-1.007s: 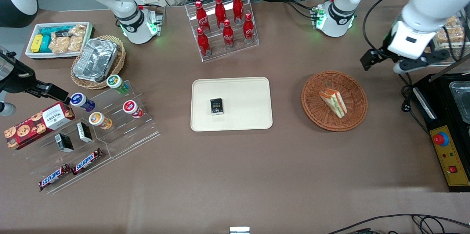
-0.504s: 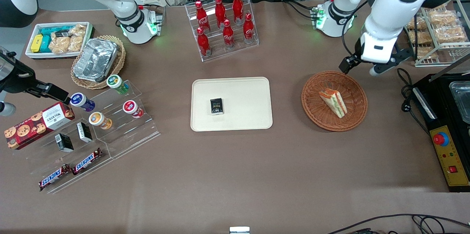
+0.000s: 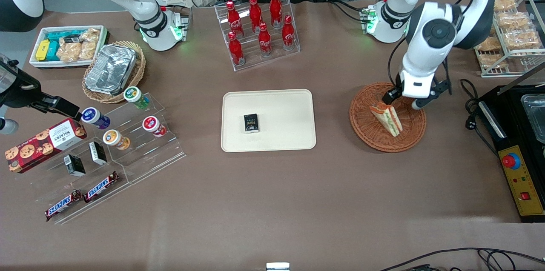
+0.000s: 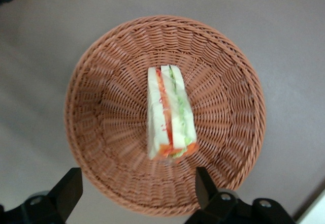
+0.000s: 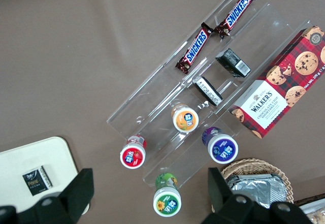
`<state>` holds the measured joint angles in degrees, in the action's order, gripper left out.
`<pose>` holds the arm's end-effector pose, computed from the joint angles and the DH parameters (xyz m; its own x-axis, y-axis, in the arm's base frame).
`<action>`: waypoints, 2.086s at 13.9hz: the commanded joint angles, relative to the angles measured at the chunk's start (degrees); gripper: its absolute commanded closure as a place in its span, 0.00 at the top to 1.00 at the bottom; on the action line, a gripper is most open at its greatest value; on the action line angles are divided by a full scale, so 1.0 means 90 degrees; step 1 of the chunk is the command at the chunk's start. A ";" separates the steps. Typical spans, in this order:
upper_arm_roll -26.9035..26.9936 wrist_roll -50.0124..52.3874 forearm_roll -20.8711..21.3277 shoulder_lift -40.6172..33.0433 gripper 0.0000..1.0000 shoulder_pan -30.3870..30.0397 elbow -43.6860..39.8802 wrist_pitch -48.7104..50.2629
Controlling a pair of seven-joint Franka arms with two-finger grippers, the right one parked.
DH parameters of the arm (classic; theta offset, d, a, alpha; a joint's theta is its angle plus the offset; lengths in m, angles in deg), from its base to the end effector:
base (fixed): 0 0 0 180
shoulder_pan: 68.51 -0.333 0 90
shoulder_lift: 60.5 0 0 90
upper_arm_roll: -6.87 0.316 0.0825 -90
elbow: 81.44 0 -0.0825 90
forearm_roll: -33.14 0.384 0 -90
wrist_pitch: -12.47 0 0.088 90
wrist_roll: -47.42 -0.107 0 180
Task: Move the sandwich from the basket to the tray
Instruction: 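Lower the open left gripper around the wrapped sandwich and close it, then lift the sandwich up out of the basket with the left gripper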
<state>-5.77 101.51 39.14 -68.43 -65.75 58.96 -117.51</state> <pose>0.4448 -0.1192 0.3469 0.8207 0.5685 0.0564 0.5712 -0.8142 -0.1043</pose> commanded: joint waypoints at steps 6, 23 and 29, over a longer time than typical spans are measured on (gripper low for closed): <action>-0.0021 0.0533 0.0681 0.1086 0.99 0.0006 -0.0131 -0.0988; -0.0002 0.0271 0.1003 0.0826 0.00 -0.0072 -0.0287 -0.0766; -0.0256 -0.1330 -0.0088 0.0004 0.00 -0.0014 -0.2159 0.2065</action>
<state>-7.73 94.46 41.64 -67.26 -65.85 45.35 -105.78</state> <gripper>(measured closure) 0.841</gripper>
